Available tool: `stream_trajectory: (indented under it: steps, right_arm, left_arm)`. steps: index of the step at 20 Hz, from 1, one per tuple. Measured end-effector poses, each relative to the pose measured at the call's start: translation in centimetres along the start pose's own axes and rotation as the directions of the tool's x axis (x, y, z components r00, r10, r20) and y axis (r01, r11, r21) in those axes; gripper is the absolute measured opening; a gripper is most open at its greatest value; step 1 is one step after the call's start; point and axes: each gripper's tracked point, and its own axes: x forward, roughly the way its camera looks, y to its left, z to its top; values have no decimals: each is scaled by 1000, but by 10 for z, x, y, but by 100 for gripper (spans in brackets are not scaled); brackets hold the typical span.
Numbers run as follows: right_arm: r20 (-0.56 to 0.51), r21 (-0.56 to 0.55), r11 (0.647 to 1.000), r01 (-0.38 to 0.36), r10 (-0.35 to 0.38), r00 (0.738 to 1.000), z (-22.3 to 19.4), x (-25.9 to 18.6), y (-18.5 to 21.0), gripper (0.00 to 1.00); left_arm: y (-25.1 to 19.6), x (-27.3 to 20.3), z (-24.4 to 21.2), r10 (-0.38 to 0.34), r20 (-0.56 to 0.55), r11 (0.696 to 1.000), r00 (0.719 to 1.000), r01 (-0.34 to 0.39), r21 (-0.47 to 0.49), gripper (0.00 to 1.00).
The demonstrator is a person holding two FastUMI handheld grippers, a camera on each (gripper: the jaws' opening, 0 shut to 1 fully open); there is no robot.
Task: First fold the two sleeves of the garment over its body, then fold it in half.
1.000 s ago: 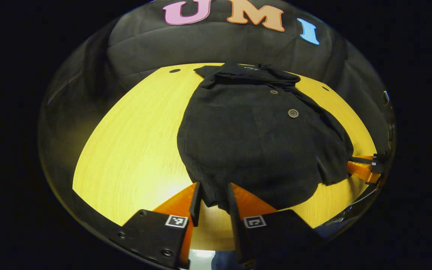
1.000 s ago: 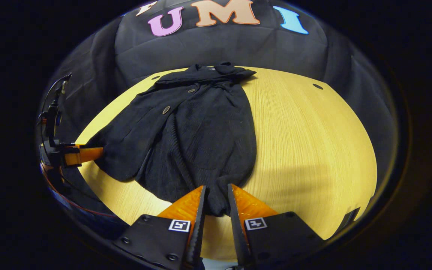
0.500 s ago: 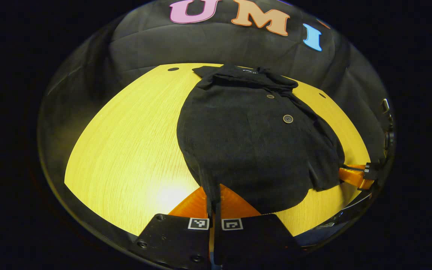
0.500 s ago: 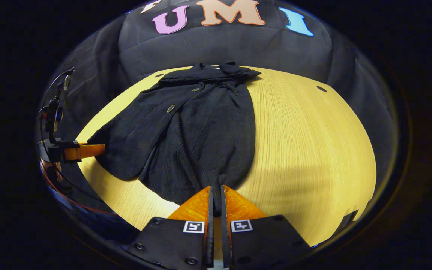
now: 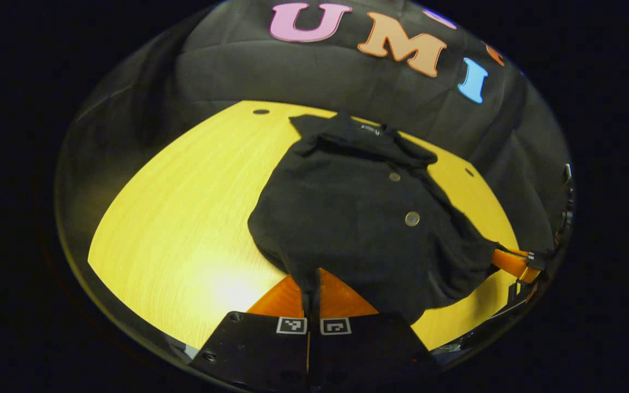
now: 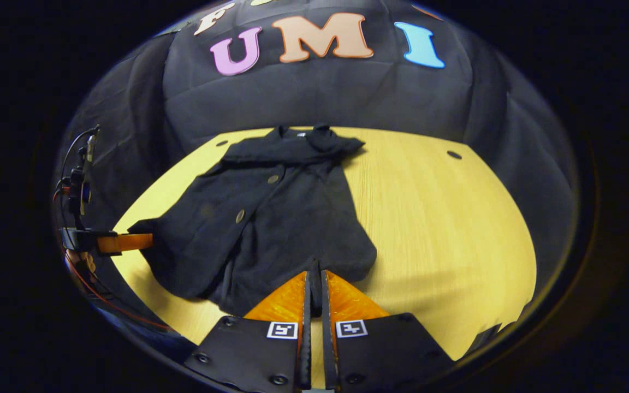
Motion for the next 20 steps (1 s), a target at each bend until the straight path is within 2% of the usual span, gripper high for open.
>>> stream_trajectory:
  steps: [1,8,12,15,20]
  right_arm:
    - [27,7,1000,1,-1,1000,14,-2,-2,11]
    - [174,12,1000,-11,9,985,109,-1,-8,11]
    - [257,10,1000,-14,11,966,174,7,-12,11]
    - [304,-10,1000,-5,8,953,224,19,-19,11]
    - [367,-50,999,19,1,930,308,55,-32,11]
  left_arm:
    - [-5,-1,16,-14,31,1000,999,14,1,0]
    - [-38,0,119,-76,192,997,978,79,-9,0]
    - [-58,9,184,-117,282,992,952,126,-14,0]
    - [-57,22,237,-117,346,992,931,123,5,0]
    - [-56,58,297,-102,371,995,923,98,29,0]
